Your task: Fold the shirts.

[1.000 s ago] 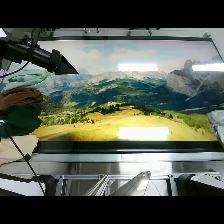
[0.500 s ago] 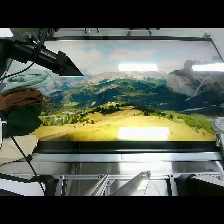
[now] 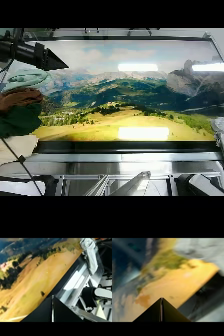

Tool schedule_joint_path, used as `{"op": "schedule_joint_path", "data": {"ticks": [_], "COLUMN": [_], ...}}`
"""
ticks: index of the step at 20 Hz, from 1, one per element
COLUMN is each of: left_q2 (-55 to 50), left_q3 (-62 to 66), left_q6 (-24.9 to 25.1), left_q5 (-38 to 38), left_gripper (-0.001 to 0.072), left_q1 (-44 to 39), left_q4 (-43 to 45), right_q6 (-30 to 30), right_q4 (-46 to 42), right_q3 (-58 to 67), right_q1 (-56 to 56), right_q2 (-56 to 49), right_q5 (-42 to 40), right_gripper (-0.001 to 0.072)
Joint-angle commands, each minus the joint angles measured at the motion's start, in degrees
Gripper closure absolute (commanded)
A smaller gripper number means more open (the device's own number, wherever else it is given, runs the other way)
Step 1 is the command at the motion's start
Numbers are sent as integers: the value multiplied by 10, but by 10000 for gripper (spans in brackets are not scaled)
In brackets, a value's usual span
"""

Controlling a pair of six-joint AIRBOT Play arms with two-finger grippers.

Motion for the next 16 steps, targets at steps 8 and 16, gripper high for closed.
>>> {"op": "schedule_joint_path", "data": {"ticks": [8, 16], "left_q2": [259, 341], "left_q3": [-558, -581], "left_q6": [109, 109], "left_q5": [87, 87], "left_gripper": [692, 691], "left_q1": [4, 4], "left_q4": [-6, -5], "right_q6": [-55, -87], "right_q4": [141, 235], "right_q3": [-385, -385], "right_q1": [470, 468], "right_q2": [275, 266], "right_q5": [-194, -194], "right_gripper": [693, 692]}}
